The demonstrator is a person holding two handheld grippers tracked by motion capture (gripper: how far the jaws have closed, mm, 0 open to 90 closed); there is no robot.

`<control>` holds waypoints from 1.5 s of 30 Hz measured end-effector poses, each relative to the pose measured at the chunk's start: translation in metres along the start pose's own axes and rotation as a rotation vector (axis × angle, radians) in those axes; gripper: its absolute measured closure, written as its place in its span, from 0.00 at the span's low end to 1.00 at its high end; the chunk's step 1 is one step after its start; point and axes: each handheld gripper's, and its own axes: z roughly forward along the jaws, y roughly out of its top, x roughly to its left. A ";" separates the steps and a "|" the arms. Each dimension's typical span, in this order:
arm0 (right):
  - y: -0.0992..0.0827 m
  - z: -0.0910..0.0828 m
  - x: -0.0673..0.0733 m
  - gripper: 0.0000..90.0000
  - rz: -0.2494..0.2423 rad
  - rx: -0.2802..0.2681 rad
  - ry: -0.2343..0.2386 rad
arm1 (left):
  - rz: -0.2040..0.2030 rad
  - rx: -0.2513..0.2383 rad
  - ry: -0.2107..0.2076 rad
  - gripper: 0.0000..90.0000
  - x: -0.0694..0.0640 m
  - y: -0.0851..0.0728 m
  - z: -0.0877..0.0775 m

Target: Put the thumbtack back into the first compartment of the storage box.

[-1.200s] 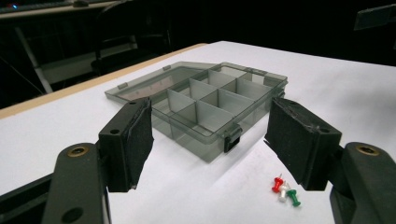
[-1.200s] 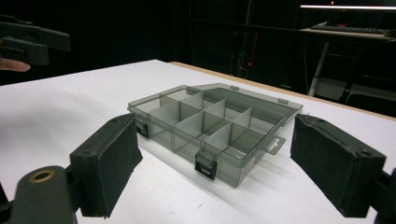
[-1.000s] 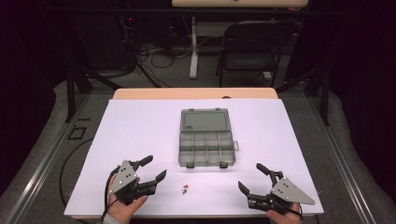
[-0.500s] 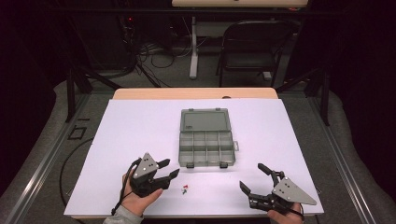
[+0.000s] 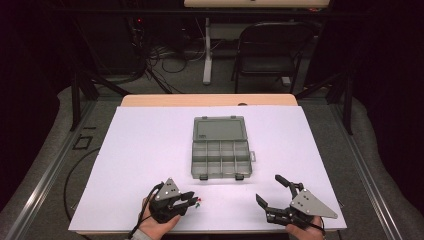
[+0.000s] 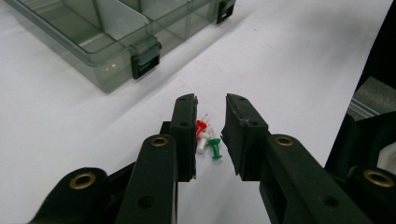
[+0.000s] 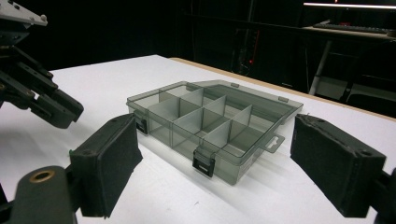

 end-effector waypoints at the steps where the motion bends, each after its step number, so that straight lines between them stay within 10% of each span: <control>1: 0.000 0.000 0.000 0.16 0.000 0.000 0.000 | 0.000 0.000 0.000 0.83 0.000 0.000 0.000; 24: 0.001 -0.002 -0.003 0.16 0.023 -0.003 0.002 | -0.012 0.120 -0.027 0.92 -0.004 -0.008 0.024; 45: 0.001 -0.003 -0.003 0.16 0.026 -0.004 0.003 | -0.011 0.118 -0.036 0.95 -0.003 -0.008 0.024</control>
